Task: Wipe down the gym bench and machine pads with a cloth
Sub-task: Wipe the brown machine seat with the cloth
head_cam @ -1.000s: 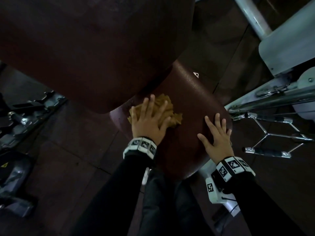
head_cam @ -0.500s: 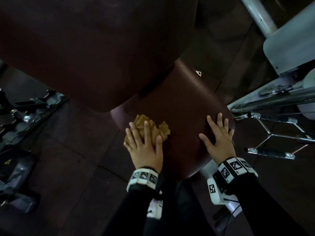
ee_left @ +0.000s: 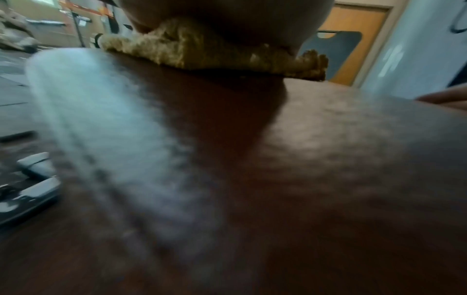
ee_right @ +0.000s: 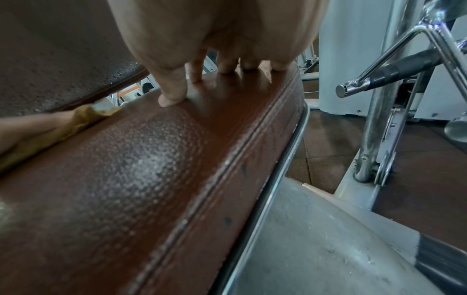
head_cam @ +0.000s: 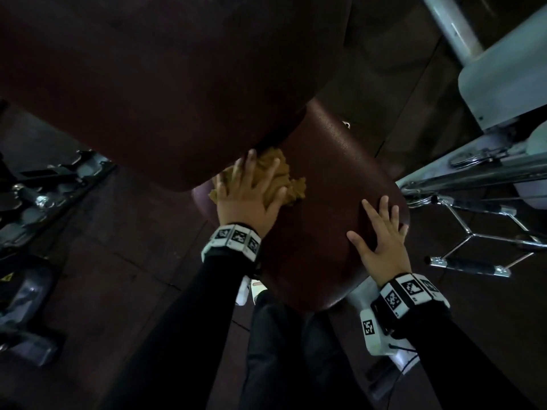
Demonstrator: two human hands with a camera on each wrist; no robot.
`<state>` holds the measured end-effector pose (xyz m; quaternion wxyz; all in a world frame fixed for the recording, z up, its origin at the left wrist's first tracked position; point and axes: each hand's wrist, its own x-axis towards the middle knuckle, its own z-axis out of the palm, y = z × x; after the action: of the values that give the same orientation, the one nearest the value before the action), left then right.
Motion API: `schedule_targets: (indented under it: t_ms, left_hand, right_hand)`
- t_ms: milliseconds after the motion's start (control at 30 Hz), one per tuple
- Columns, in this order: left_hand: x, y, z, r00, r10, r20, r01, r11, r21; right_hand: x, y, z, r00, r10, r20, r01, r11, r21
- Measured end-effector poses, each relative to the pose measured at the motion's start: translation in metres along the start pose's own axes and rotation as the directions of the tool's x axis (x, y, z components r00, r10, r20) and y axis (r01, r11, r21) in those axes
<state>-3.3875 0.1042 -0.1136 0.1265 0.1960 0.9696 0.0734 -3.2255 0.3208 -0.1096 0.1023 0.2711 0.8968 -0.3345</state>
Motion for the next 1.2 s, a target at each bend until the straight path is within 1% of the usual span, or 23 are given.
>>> schedule_targets:
  t_ms: [67,167,233,333,433,567,667,767,800,833,867,900,967,1033,1067,1133,1200]
  left_hand:
    - [0.000,-0.017,-0.003,0.991,-0.126,-0.043,0.125,0.992,-0.022]
    - [-0.016,-0.024,0.001,0.947,-0.319,-0.043,0.313,0.944,-0.108]
    - [-0.032,-0.018,0.006,0.919,-0.392,-0.043,0.377,0.905,-0.196]
    - [-0.046,-0.008,0.010,0.880,-0.473,-0.041,0.440,0.846,-0.302]
    - [-0.040,-0.005,0.010,0.855,-0.519,-0.007,0.487,0.807,-0.333]
    - [-0.020,-0.017,0.002,0.851,-0.524,0.045,0.515,0.815,-0.266]
    - [-0.005,-0.024,-0.004,0.835,-0.548,0.040,0.540,0.804,-0.249]
    - [-0.003,-0.011,-0.006,0.806,-0.590,0.044,0.585,0.784,-0.207]
    - [-0.006,-0.003,-0.005,0.804,-0.593,0.051,0.591,0.784,-0.192]
    - [-0.010,0.008,-0.004,0.810,-0.584,0.054,0.583,0.792,-0.182]
    - [-0.016,0.019,-0.002,0.827,-0.559,0.052,0.559,0.810,-0.176]
    - [-0.022,0.033,0.000,0.855,-0.517,0.047,0.517,0.838,-0.177]
    - [-0.035,0.063,0.004,0.919,-0.393,0.046,0.394,0.899,-0.194]
    - [-0.045,0.091,0.008,0.968,-0.239,0.078,0.250,0.945,-0.212]
    - [-0.048,0.102,0.010,0.982,-0.160,0.104,0.180,0.960,-0.215]
    - [-0.049,0.112,0.011,0.987,-0.029,0.157,0.063,0.975,-0.214]
    - [-0.047,0.107,0.008,0.986,0.034,0.163,0.005,0.972,-0.234]
  right_hand:
    - [0.000,0.000,0.000,1.000,0.001,0.002,-0.001,1.000,0.013]
    - [0.000,0.000,0.000,1.000,-0.002,-0.009,0.002,1.000,0.016]
    - [0.000,0.001,0.000,1.000,-0.001,-0.009,0.001,1.000,0.012]
    - [0.000,0.000,0.000,1.000,0.000,-0.006,0.000,1.000,0.019]
    - [0.000,-0.001,-0.001,1.000,-0.002,-0.003,0.002,1.000,0.023]
    - [0.000,-0.001,-0.002,1.000,0.003,0.001,-0.003,1.000,0.022]
    - [-0.001,-0.003,-0.002,1.000,0.006,0.002,-0.007,1.000,0.018]
    - [-0.001,-0.004,-0.003,1.000,0.009,0.006,-0.009,1.000,0.007]
    - [-0.001,-0.004,-0.004,1.000,0.008,0.005,-0.008,1.000,0.006]
    - [-0.001,-0.004,-0.003,1.000,0.007,0.003,-0.007,1.000,0.007]
    - [-0.001,-0.004,-0.003,1.000,0.004,0.003,-0.004,1.000,0.009]
    - [-0.001,-0.004,-0.003,1.000,0.001,0.002,-0.001,1.000,0.010]
    - [0.000,-0.003,-0.002,1.000,-0.002,-0.001,0.002,1.000,0.012]
    - [-0.001,-0.001,-0.002,1.000,-0.002,-0.010,0.002,1.000,0.014]
    - [-0.001,-0.001,-0.002,1.000,-0.004,-0.013,0.004,1.000,0.015]
    - [-0.001,-0.001,-0.003,1.000,-0.011,-0.006,0.011,1.000,0.014]
    - [0.000,-0.002,-0.004,1.000,-0.010,0.008,0.010,1.000,0.002]
